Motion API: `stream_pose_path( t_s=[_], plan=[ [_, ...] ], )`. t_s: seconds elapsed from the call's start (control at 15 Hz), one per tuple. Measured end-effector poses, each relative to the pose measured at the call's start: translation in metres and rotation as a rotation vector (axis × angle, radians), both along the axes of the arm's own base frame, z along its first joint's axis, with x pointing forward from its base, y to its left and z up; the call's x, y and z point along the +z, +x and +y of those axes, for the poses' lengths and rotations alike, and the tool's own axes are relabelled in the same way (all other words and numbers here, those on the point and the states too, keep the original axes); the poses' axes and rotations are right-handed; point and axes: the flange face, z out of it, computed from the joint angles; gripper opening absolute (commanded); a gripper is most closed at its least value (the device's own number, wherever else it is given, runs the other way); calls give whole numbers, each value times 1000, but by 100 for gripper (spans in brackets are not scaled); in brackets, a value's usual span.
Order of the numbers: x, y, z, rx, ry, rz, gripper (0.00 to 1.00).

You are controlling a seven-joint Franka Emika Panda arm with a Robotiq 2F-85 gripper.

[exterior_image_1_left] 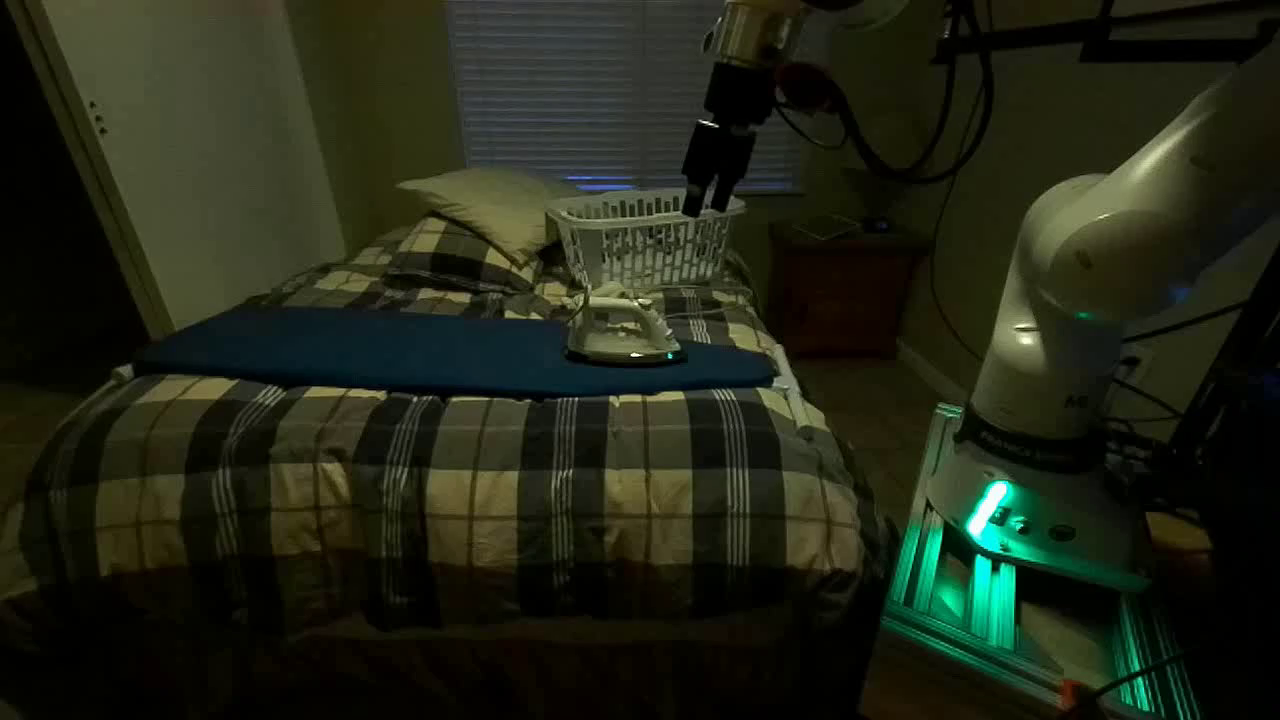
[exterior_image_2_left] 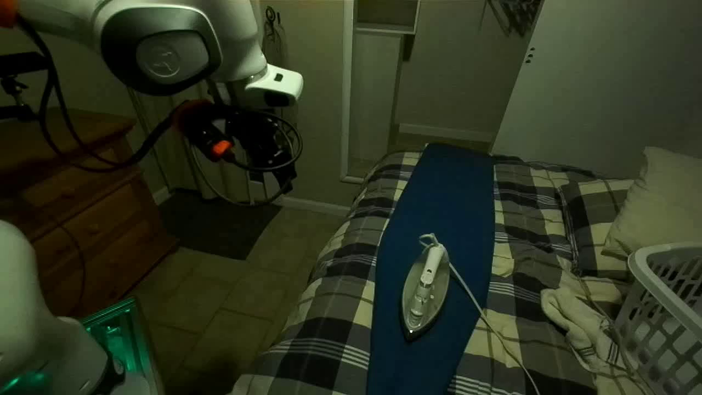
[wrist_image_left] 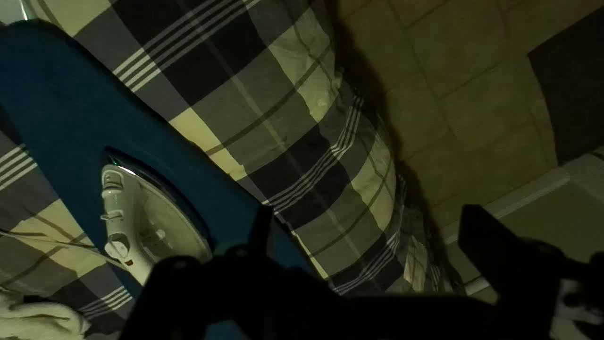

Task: Press down on the iron

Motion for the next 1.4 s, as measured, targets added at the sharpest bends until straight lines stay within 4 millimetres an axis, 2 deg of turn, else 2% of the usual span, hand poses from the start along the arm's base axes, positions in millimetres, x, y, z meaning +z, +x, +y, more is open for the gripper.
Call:
stream_pose_path(
  t_s=[0.4, 0.53, 0.67, 1.13, 1.4],
  plan=[
    [-1, 0, 0, -5, 0, 2, 100],
    [-6, 7, -8, -53, -3, 17, 100],
    [-18, 27, -26, -135, -15, 18, 100],
    [-81, 128, -106, -298, -95, 6, 100],
    [-115, 169, -137, -344, -98, 34, 100]
  ],
)
